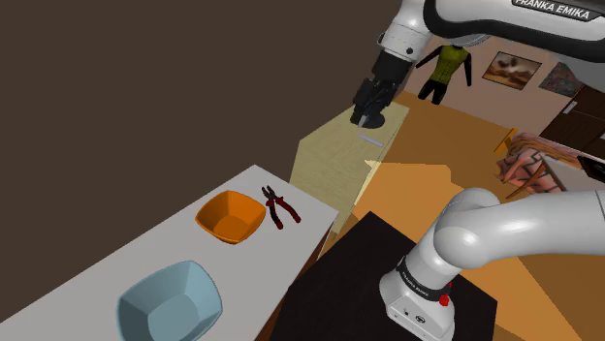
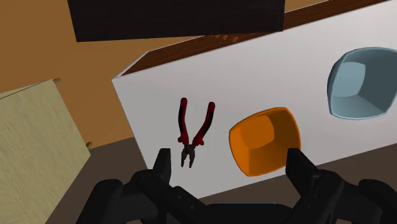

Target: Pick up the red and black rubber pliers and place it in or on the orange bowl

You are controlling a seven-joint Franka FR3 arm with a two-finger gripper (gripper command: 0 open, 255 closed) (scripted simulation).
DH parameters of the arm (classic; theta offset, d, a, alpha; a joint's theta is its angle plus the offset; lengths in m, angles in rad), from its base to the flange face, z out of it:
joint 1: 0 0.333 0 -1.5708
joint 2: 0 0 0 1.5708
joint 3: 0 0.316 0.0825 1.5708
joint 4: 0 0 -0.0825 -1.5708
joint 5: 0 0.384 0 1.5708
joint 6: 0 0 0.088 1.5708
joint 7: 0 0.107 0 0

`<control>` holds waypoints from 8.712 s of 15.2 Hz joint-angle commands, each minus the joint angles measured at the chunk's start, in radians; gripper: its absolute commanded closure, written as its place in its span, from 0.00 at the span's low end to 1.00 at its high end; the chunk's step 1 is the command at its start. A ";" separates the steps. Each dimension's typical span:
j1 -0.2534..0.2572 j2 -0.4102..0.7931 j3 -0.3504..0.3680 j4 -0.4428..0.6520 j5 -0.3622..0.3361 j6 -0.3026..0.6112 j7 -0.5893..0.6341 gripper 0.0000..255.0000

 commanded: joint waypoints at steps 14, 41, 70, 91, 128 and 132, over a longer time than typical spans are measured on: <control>0.006 0.297 -0.007 -0.183 -0.020 0.439 -0.085 0.00; 0.004 1.296 -0.016 0.109 -0.043 1.075 -0.208 0.00; 0.005 1.288 -0.017 0.104 -0.044 1.073 -0.207 1.00; 0.013 1.023 -0.028 0.075 -0.062 0.837 -0.192 1.00; 0.255 1.263 0.080 0.272 -0.113 0.885 0.191 1.00; 0.255 1.263 0.080 0.272 -0.113 0.885 0.191 0.00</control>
